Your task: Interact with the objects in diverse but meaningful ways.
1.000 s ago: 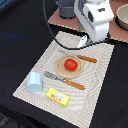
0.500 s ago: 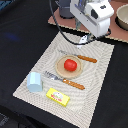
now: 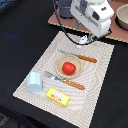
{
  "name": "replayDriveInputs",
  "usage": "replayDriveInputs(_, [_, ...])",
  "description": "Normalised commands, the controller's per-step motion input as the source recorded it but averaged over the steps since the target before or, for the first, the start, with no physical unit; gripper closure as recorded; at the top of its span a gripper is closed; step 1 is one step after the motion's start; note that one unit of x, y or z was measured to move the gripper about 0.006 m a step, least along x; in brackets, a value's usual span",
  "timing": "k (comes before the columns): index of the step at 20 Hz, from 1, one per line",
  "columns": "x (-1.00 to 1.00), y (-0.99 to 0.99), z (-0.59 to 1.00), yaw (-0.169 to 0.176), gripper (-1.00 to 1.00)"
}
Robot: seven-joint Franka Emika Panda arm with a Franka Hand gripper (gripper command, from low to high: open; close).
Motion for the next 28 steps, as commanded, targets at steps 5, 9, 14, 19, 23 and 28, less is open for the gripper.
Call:
replayDriveInputs(5, [-0.44, 0.15, -0.29, 0.110, -1.00])
replayDriveInputs(9, [-0.29, 0.24, -0.24, 0.120, -1.00])
replayDriveInputs(14, [-0.17, 0.22, -0.19, 0.105, -1.00])
replayDriveInputs(19, [-0.13, 0.17, -0.19, 0.097, 1.00])
replayDriveInputs(23, [-0.09, 0.12, -0.13, 0.091, 1.00])
replayDriveInputs(28, [-0.04, 0.12, -0.07, 0.090, 1.00])
